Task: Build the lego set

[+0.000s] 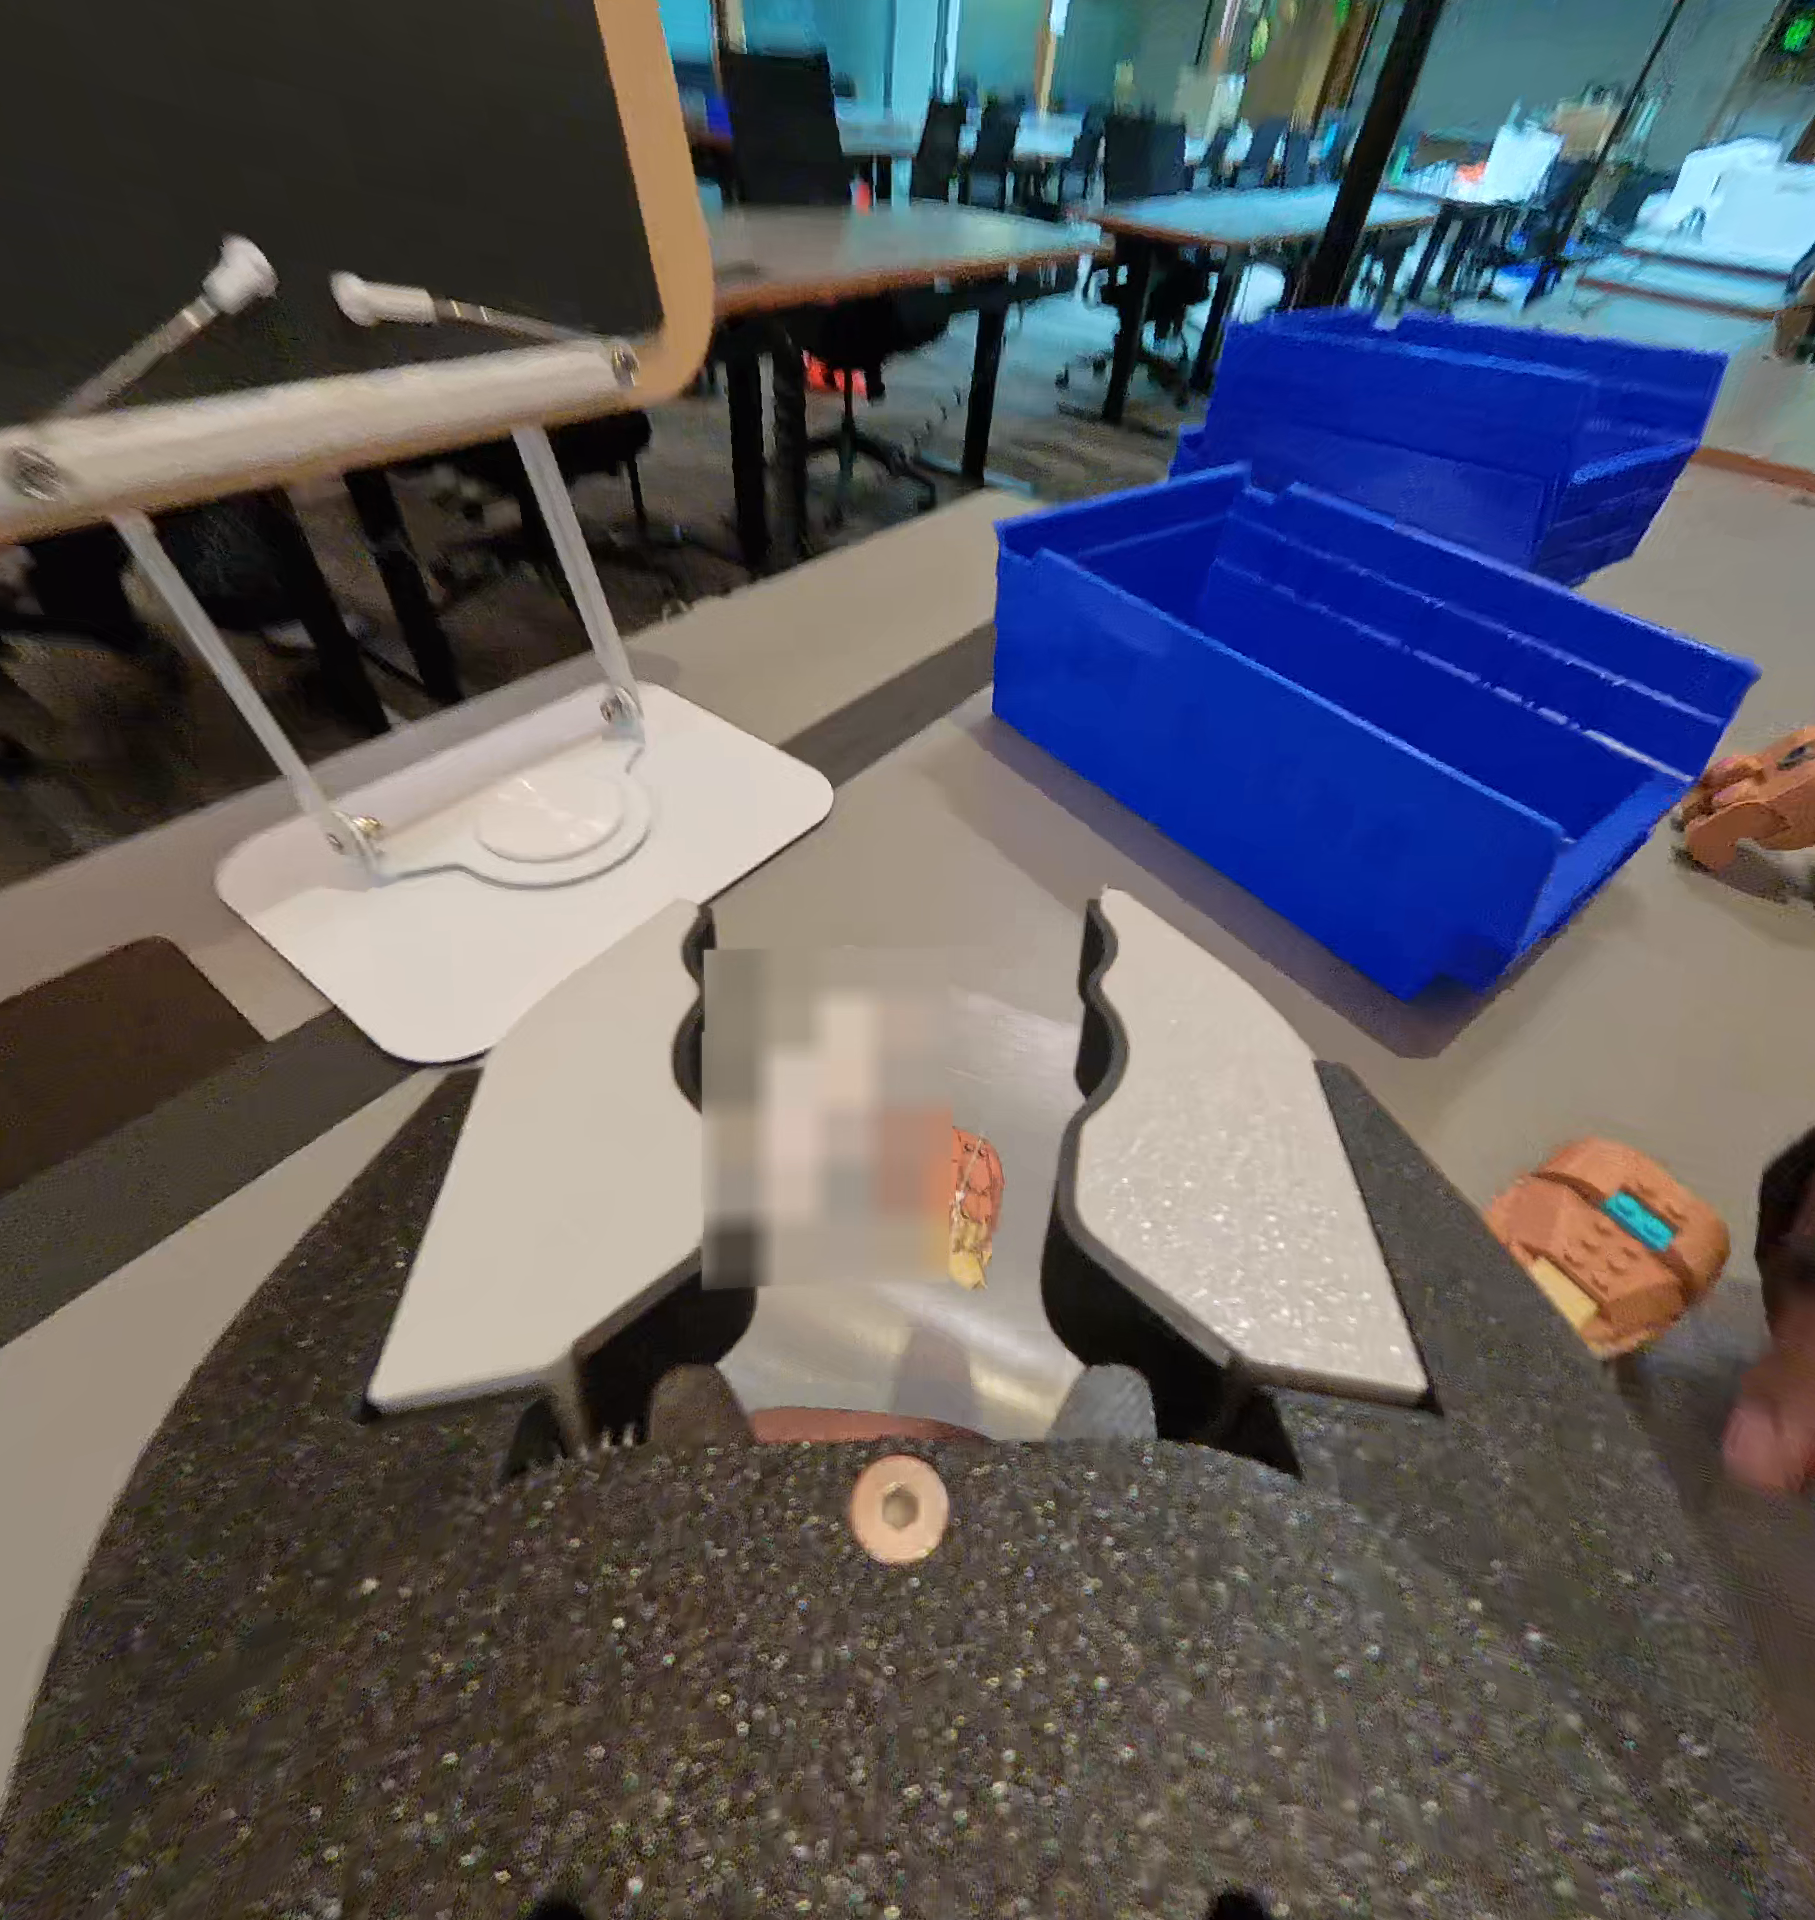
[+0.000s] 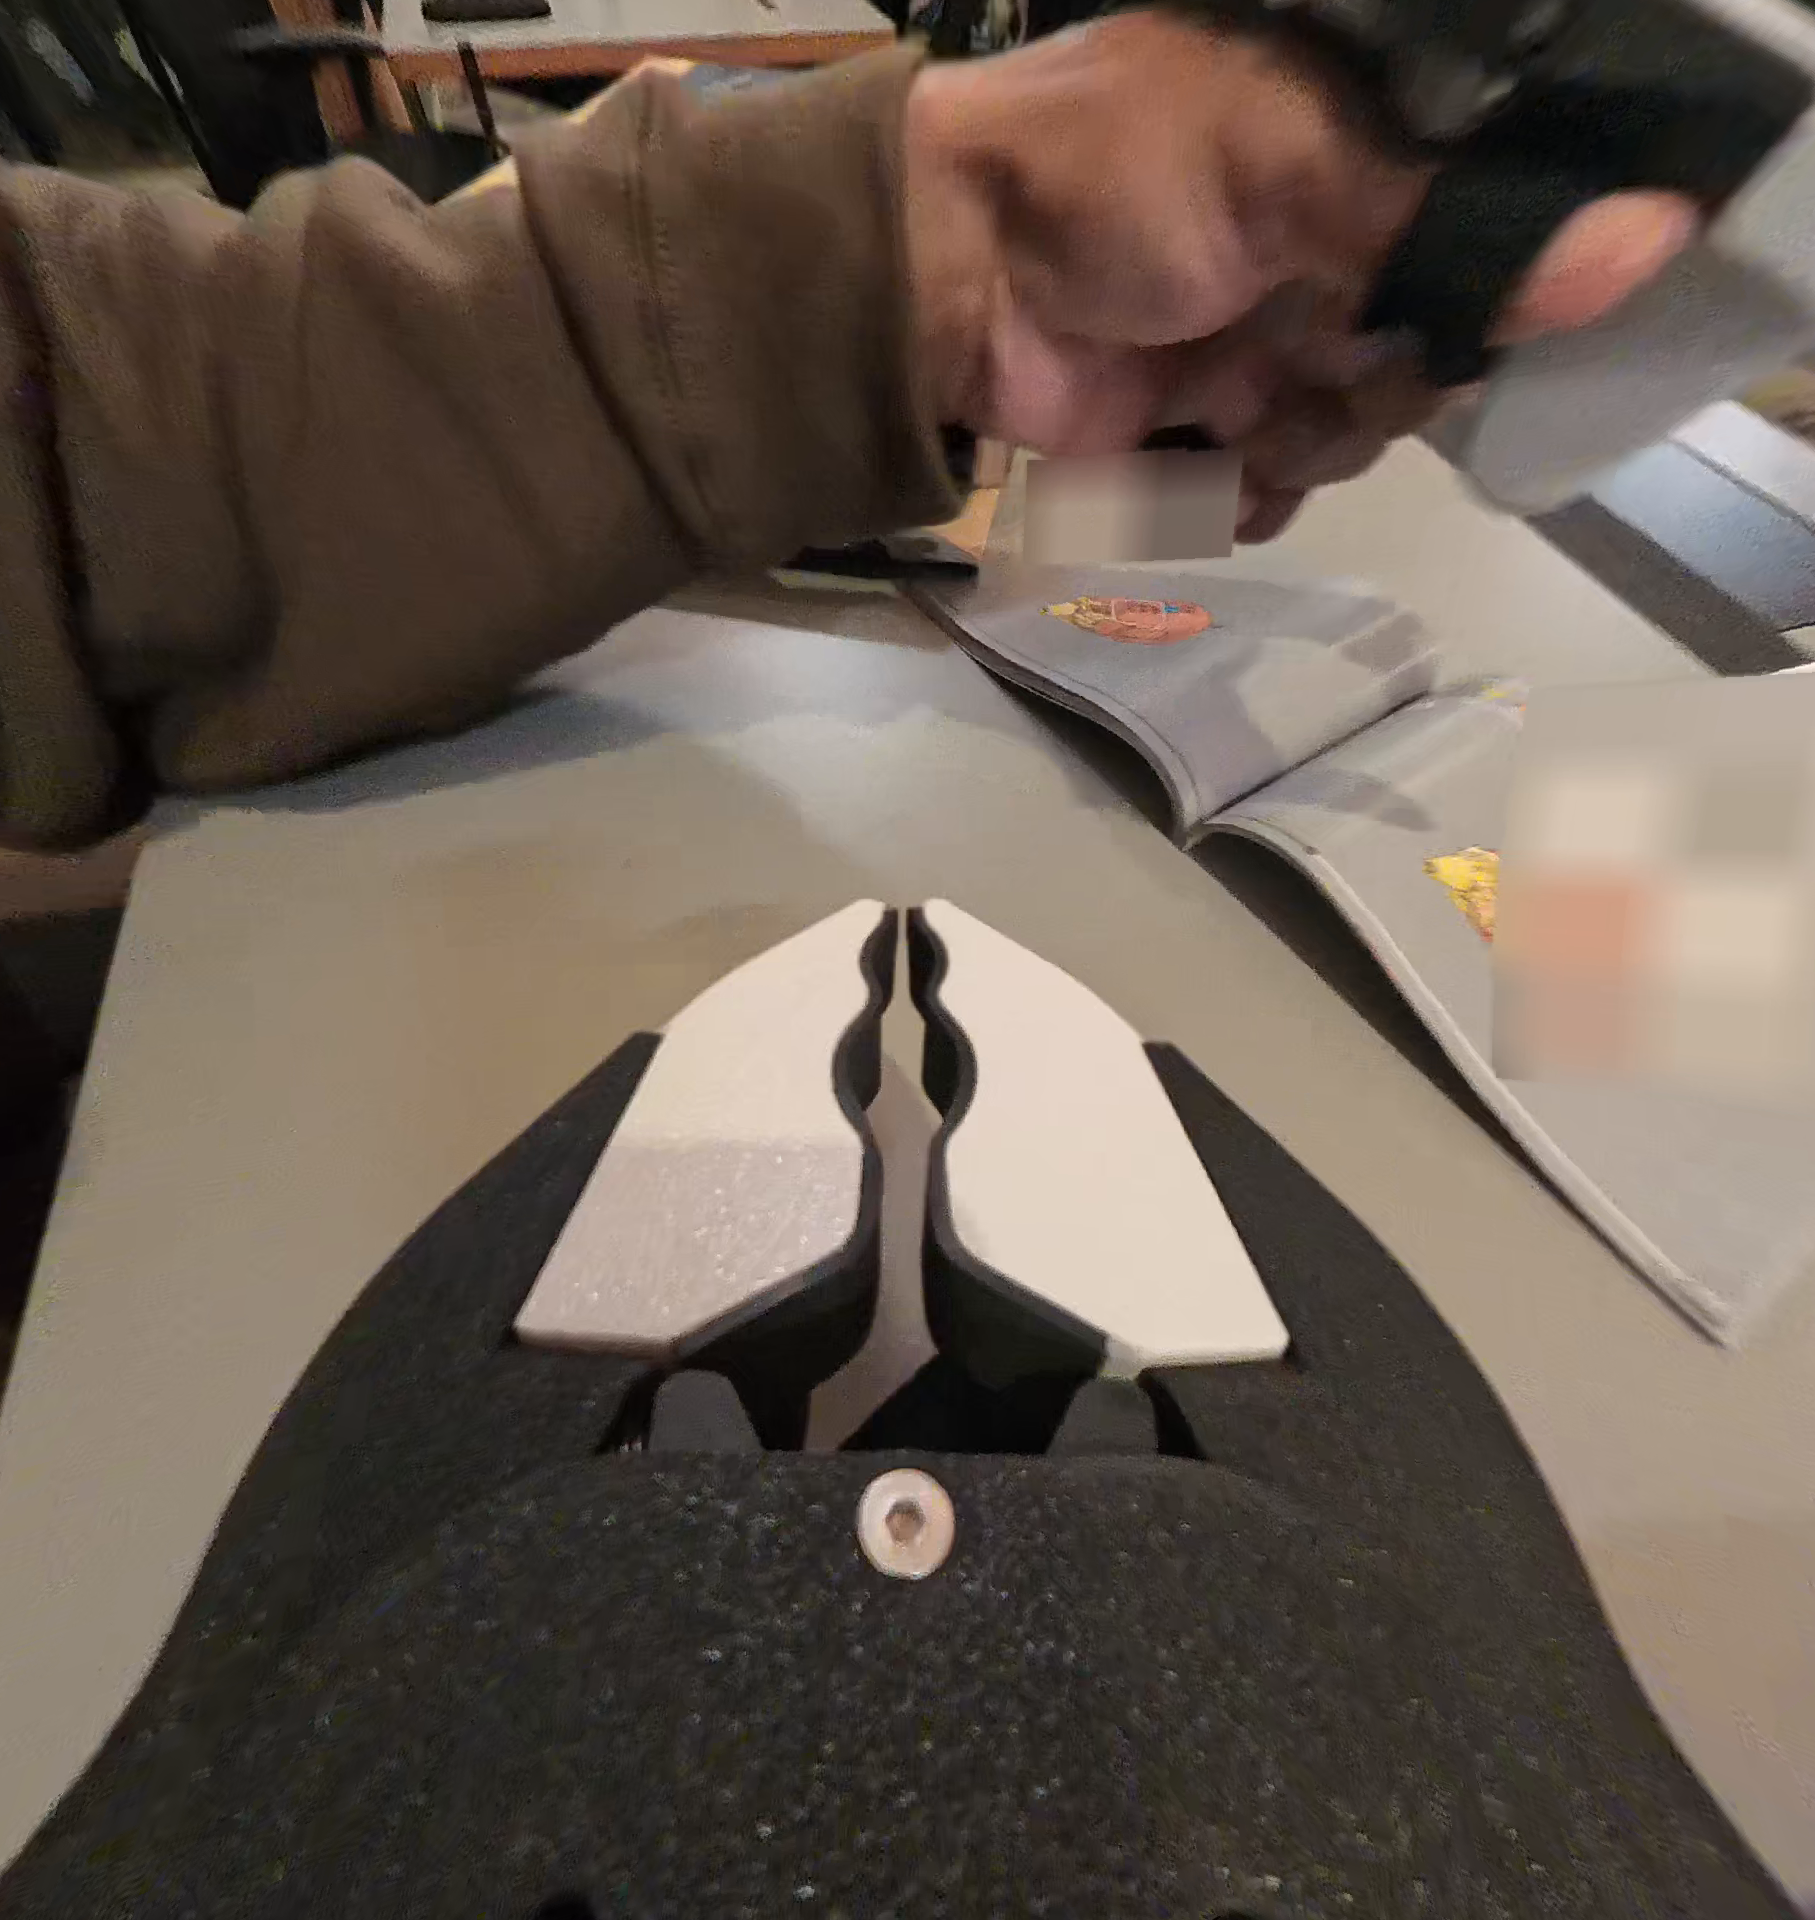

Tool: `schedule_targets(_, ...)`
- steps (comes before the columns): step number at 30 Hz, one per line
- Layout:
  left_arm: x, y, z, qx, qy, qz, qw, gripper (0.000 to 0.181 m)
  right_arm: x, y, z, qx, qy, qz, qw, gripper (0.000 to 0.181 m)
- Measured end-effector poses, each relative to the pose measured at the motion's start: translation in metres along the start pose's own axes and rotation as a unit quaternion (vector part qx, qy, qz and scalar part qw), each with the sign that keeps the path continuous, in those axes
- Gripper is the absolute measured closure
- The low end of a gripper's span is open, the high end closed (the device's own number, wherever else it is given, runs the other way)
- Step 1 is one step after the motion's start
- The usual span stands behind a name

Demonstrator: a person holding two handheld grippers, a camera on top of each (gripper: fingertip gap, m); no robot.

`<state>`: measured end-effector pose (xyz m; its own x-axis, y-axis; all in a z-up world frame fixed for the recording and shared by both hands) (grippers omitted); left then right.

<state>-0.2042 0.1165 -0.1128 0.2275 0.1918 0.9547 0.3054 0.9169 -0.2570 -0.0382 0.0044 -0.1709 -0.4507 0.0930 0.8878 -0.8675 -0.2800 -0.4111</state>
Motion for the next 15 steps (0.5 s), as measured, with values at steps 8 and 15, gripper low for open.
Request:
schedule_targets(8,-0.019,0.037,0.020,0.009,0.028,0.055,0.998,0.107,-0.020,0.006,0.010,0.021,0.028,-0.038,0.999,0.181)
schedule_targets(15,-0.017,0.053,0.049,-0.004,0.052,0.110,0.993,0.107,-0.030,0.009,0.030,0.076,0.046,-0.020,0.996,0.181)
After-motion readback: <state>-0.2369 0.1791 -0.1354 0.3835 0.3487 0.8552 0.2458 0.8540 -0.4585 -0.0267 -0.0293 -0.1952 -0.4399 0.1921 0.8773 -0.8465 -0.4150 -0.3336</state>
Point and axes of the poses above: each gripper's, where its closed fingertips meet, y out along the fingers, x out of its top, z = x × y across the jaws, the point moved 4 cm from there along -y, back along the fingers, and after that the axes turned 14 degrees about y, right-handed, at the moved point
